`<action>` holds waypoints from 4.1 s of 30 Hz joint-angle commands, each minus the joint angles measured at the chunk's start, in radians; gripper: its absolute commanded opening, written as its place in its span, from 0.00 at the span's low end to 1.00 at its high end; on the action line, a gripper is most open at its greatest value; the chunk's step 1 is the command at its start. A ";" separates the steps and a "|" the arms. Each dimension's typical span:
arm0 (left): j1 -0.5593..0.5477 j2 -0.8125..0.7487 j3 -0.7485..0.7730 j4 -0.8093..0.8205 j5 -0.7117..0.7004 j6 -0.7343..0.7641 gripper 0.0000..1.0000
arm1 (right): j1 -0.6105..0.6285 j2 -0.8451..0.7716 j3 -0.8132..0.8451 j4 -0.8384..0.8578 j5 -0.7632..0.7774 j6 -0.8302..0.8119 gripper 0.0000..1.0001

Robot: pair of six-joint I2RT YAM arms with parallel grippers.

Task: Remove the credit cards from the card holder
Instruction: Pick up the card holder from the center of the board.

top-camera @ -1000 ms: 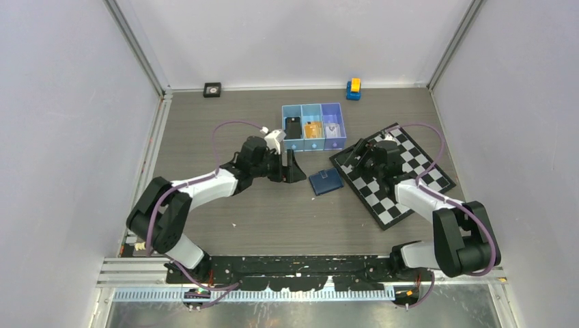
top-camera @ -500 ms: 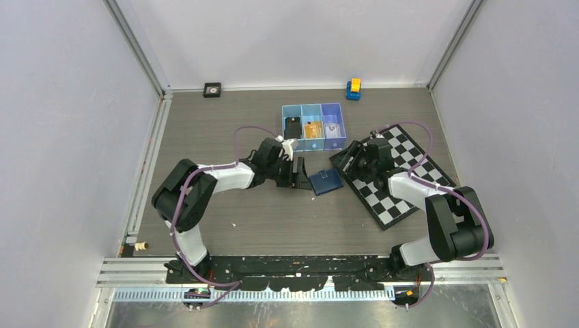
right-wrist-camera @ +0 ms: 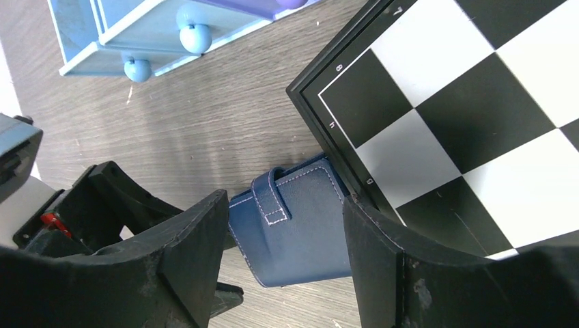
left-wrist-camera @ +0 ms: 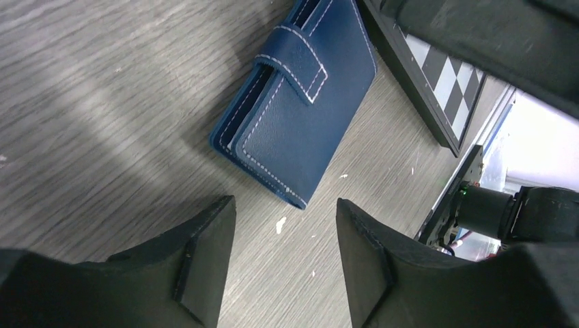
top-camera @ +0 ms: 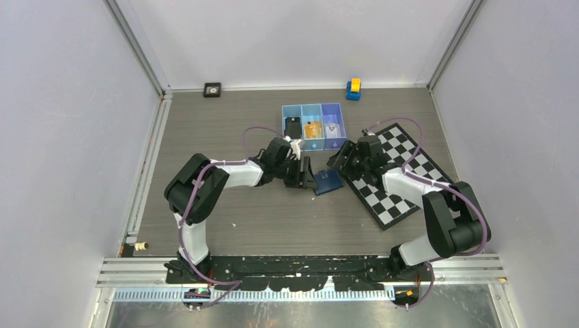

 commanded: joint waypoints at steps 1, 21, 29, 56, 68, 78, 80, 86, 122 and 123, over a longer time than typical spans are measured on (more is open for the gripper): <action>-0.008 0.045 0.050 0.014 -0.019 -0.012 0.57 | 0.037 0.037 0.057 -0.021 0.043 -0.025 0.67; 0.122 -0.155 -0.035 -0.110 -0.159 0.064 0.00 | 0.042 -0.027 0.030 0.026 0.026 -0.030 0.66; 0.139 -0.251 -0.083 -0.101 -0.146 0.092 0.00 | 0.043 0.002 0.030 0.064 -0.024 -0.033 0.66; -0.221 -0.407 -0.122 -0.052 -0.710 0.421 0.00 | 0.079 0.143 -0.032 0.517 -0.220 0.553 0.93; -0.383 -0.228 0.009 -0.125 -0.936 0.574 0.00 | 0.138 0.283 0.081 0.356 -0.198 0.475 0.94; -0.383 -0.214 0.043 -0.206 -0.984 0.522 0.07 | 0.129 0.291 0.094 0.395 -0.257 0.426 0.19; -0.383 -0.217 0.047 -0.219 -0.978 0.509 0.23 | 0.124 0.279 0.087 0.389 -0.247 0.417 0.19; -0.360 -0.379 -0.001 -0.223 -0.901 0.480 0.64 | 0.096 0.232 0.079 0.368 -0.255 0.344 0.01; 0.117 -0.416 -0.258 0.289 0.055 -0.009 0.00 | 0.061 -0.122 -0.054 0.294 -0.192 -0.019 0.87; 0.117 -0.420 -0.257 0.277 0.036 -0.006 0.00 | 0.068 -0.143 -0.042 0.241 -0.152 -0.039 0.88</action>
